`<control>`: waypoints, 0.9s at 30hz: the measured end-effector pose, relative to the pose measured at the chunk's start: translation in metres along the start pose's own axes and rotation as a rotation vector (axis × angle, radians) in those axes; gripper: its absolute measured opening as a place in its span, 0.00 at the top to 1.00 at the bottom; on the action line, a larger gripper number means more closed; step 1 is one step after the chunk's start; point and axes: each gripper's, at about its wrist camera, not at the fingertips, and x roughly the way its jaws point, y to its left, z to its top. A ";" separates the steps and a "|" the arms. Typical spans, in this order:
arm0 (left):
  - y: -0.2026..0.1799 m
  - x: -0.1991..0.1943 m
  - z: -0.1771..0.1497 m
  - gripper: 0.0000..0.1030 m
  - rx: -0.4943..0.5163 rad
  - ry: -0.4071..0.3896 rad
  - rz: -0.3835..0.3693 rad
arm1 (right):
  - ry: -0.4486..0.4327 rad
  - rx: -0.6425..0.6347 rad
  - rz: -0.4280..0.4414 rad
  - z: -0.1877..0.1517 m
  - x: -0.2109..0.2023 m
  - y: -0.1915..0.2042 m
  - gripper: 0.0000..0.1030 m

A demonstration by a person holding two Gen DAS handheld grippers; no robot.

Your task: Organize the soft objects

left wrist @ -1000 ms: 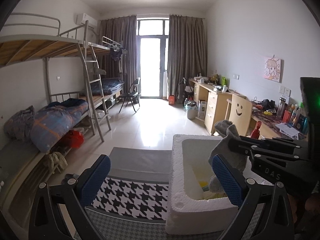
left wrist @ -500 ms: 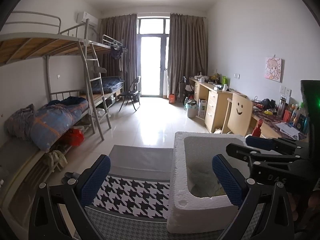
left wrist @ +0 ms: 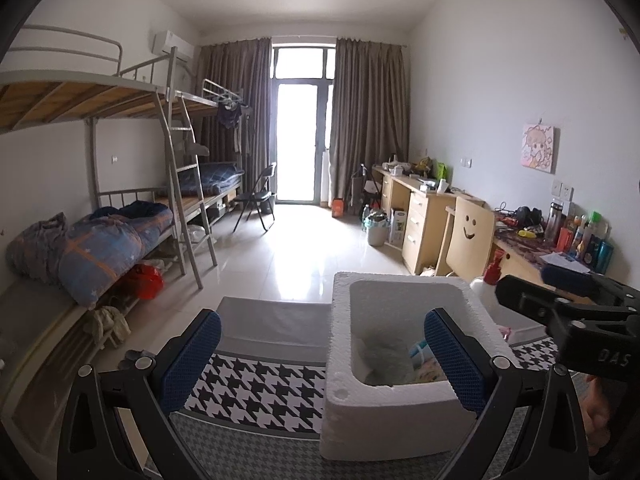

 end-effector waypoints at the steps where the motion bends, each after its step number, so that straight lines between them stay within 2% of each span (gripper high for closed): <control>1: -0.001 -0.002 0.000 0.01 0.002 -0.001 -0.002 | -0.011 0.000 -0.009 -0.001 -0.004 0.000 0.07; 15: -0.009 -0.047 -0.009 0.01 0.018 -0.060 -0.032 | -0.066 -0.033 -0.017 -0.015 -0.043 0.005 0.07; 27: -0.017 -0.080 -0.026 0.01 0.032 -0.105 -0.064 | -0.112 -0.013 -0.024 -0.042 -0.074 0.001 0.07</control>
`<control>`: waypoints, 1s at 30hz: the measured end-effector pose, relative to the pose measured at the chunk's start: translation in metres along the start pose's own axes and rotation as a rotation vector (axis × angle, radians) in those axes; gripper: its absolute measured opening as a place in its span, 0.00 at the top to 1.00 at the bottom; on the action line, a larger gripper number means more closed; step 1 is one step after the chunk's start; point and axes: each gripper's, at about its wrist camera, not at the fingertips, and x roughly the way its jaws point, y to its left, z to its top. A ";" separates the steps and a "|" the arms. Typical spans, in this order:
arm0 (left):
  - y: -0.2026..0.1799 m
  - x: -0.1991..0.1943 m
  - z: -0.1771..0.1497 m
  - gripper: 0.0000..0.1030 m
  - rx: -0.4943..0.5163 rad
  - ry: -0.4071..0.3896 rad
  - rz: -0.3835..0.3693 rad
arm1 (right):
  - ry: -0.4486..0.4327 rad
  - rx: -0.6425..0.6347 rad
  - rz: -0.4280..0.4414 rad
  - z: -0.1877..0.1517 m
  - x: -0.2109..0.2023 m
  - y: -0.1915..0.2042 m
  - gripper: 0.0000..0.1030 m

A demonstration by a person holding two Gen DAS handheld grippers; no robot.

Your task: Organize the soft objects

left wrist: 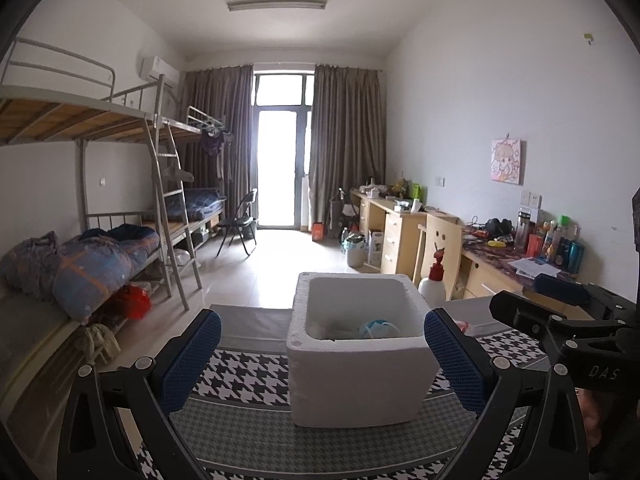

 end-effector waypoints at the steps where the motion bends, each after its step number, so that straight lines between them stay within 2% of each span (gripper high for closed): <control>1: -0.001 -0.003 -0.001 0.01 0.005 -0.008 0.006 | -0.001 0.003 0.001 -0.002 -0.002 -0.001 0.07; 5: -0.002 -0.008 -0.004 0.01 -0.002 -0.022 0.013 | -0.014 0.001 -0.012 -0.006 -0.010 0.000 0.05; 7: -0.002 -0.011 -0.006 0.01 -0.002 -0.025 0.009 | -0.024 0.010 0.000 -0.009 -0.014 -0.001 0.01; 17: -0.002 -0.031 -0.018 0.01 0.006 -0.065 0.002 | -0.047 0.025 0.008 -0.026 -0.031 -0.006 0.01; 30: -0.007 -0.059 -0.036 0.01 0.008 -0.112 -0.008 | -0.114 -0.035 -0.027 -0.047 -0.055 0.008 0.01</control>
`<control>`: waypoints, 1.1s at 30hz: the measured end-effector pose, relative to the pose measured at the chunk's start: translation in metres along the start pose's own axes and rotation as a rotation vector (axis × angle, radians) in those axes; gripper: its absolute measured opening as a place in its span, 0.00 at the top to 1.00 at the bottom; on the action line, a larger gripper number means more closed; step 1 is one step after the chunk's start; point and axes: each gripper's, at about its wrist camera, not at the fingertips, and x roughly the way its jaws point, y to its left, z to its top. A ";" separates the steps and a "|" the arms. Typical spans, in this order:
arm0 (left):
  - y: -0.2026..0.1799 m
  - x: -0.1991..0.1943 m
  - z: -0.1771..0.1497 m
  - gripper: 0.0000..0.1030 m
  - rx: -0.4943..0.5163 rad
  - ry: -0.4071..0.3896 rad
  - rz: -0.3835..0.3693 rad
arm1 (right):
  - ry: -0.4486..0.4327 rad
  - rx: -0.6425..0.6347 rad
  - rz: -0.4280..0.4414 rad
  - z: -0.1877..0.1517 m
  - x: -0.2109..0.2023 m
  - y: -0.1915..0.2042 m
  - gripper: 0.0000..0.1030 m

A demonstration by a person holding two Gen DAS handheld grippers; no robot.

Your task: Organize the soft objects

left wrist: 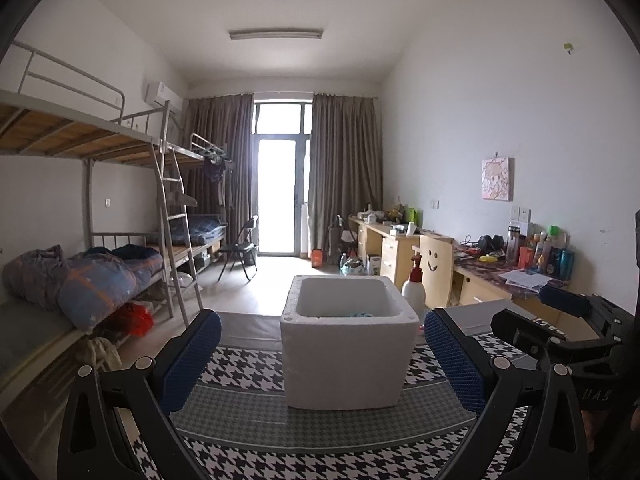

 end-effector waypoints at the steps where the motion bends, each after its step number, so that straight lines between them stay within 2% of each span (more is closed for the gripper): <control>1: -0.001 -0.001 -0.001 0.01 0.001 0.000 -0.001 | -0.009 -0.004 -0.007 -0.002 -0.003 0.001 0.01; 7: -0.003 -0.007 -0.010 0.01 -0.004 -0.002 -0.017 | -0.022 0.010 -0.014 -0.011 -0.014 0.001 0.01; 15: -0.002 -0.013 -0.022 0.01 0.002 -0.013 0.006 | -0.040 0.019 -0.051 -0.025 -0.023 0.000 0.01; 25: 0.003 -0.012 -0.036 0.01 -0.009 0.000 0.001 | -0.066 0.023 -0.099 -0.044 -0.027 0.002 0.01; 33: 0.007 -0.012 -0.047 0.01 -0.006 0.008 0.010 | -0.060 0.054 -0.120 -0.051 -0.031 -0.002 0.01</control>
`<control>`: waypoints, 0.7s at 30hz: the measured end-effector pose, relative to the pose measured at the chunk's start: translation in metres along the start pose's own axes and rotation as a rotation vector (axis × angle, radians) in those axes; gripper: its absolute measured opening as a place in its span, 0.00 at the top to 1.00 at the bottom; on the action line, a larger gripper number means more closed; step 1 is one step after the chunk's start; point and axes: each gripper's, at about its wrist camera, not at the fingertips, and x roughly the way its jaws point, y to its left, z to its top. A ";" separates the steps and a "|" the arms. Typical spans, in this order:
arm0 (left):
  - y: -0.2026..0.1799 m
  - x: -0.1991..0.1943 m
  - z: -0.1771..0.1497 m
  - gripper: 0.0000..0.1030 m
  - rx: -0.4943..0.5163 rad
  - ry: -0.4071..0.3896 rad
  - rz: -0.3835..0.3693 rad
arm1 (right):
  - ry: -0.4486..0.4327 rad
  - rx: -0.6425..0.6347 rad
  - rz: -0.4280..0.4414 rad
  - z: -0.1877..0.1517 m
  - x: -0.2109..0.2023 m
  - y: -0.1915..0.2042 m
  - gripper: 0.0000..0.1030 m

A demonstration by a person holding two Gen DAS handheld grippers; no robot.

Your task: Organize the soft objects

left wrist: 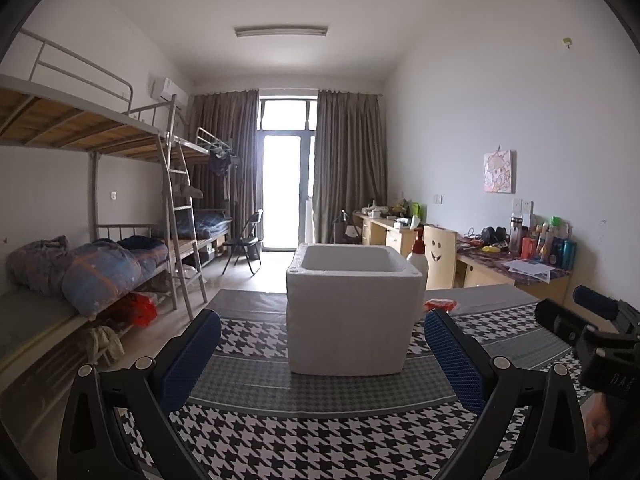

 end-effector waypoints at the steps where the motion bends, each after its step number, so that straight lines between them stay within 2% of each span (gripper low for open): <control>1: 0.000 0.000 -0.001 0.01 -0.001 0.003 -0.005 | -0.002 0.004 -0.005 -0.001 0.000 -0.001 0.01; 21: -0.004 -0.009 -0.009 0.01 0.019 -0.003 -0.026 | -0.006 0.021 -0.025 -0.014 -0.008 0.000 0.01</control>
